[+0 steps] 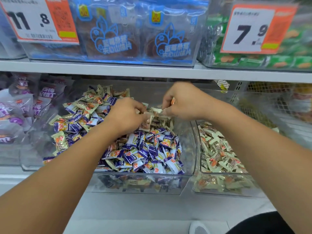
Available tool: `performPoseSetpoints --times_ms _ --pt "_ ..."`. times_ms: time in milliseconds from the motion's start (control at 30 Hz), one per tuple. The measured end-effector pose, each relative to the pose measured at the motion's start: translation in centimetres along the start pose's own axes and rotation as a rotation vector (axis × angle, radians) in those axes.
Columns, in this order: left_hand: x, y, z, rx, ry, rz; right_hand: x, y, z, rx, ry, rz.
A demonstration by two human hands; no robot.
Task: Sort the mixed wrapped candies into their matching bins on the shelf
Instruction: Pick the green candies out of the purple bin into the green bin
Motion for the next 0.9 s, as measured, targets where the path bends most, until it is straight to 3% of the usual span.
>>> performPoseSetpoints --times_ms 100,333,400,567,700,900 --pt "-1.5 2.7 -0.9 -0.175 0.031 0.099 -2.4 0.7 -1.6 0.118 -0.024 0.021" --pt "-3.7 9.6 0.1 -0.410 0.002 0.230 -9.5 8.0 0.5 0.975 -0.162 0.436" --pt "-4.6 11.9 0.5 -0.420 0.002 0.319 -11.3 10.4 0.6 1.067 -0.142 0.524" --pt "-6.2 17.3 2.8 -0.227 0.069 0.625 -14.3 13.9 0.6 1.037 -0.100 0.710" --pt "-4.9 18.5 5.8 -0.175 -0.033 0.611 -14.8 14.5 0.5 0.993 -0.078 0.755" --pt "-3.3 19.0 7.4 -0.204 -0.101 0.561 -14.3 15.4 -2.3 0.566 0.007 0.679"
Point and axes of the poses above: each hand's wrist, its own x-axis towards the middle knuckle, its own z-axis out of the palm, y = z × x, the point moved 9 cm from there along x, towards the middle knuckle, and after that the axes turned 11 degrees about -z, right-handed, at the moved point
